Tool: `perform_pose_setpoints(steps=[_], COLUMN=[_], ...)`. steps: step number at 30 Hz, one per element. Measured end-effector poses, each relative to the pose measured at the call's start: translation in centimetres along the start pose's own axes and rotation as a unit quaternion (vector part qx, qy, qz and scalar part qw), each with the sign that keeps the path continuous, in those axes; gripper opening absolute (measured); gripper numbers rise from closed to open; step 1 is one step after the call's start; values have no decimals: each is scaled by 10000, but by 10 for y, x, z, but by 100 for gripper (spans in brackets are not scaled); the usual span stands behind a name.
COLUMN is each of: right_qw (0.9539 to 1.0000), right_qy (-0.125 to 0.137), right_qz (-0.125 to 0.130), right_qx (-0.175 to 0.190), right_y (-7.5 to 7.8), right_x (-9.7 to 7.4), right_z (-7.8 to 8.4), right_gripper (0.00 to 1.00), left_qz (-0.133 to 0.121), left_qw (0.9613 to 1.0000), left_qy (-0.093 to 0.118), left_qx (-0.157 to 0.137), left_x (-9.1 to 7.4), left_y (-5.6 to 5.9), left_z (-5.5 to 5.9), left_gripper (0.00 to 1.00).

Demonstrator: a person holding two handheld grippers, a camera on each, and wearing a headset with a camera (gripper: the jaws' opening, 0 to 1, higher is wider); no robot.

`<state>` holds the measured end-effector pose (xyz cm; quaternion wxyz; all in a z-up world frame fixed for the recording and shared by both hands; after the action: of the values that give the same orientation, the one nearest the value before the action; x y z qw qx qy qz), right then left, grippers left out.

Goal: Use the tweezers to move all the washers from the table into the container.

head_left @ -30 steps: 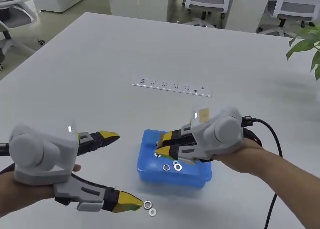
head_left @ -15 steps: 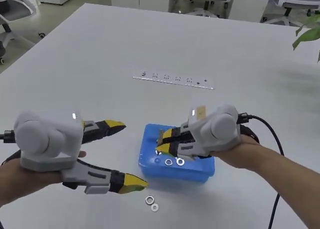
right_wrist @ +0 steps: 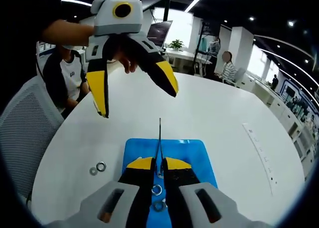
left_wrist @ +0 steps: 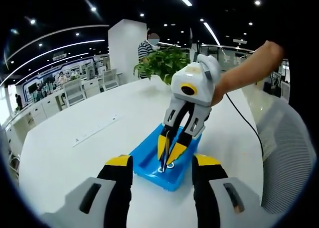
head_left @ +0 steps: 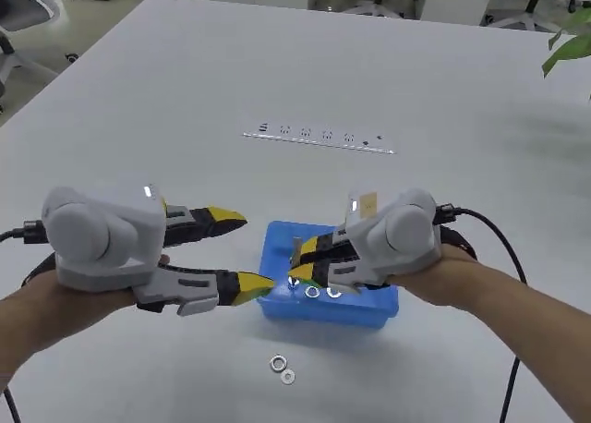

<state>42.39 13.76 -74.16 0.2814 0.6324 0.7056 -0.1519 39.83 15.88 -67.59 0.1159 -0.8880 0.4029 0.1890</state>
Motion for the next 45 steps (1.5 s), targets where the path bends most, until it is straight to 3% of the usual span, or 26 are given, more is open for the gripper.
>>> perform_pose_setpoints(steps=[9, 16, 32, 45], right_qw=[9999, 9999, 9999, 10000], right_qy=[-36, 8, 6, -46], right_qz=[-103, -115, -111, -13], right_qx=[-41, 10, -61, -51], right_y=[-4, -3, -4, -3], right_x=[7, 7, 7, 5], right_z=[2, 2, 1, 3], right_gripper=[8, 8, 9, 14], left_qz=[264, 435, 625, 719], left_qw=[9995, 9987, 9967, 9953], left_qy=[-80, -147, -230, -254], left_qx=[120, 236, 458, 604], left_x=[18, 28, 39, 40], left_y=[3, 7, 6, 9], left_z=[1, 0, -4, -4], left_gripper=[32, 24, 8, 6])
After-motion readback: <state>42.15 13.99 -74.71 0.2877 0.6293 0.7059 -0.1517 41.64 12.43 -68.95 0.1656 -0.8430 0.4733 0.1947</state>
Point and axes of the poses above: the centre of the closed fingertips' face, and the gripper's own axes: x roughly forward along the fingers, y roughly to its right, z roughly out of its underside, the point moved 1 cm from there along -x, roughly backward along the fingers, and after that the axes turned 1 degree about z, right-handed, at the moved point
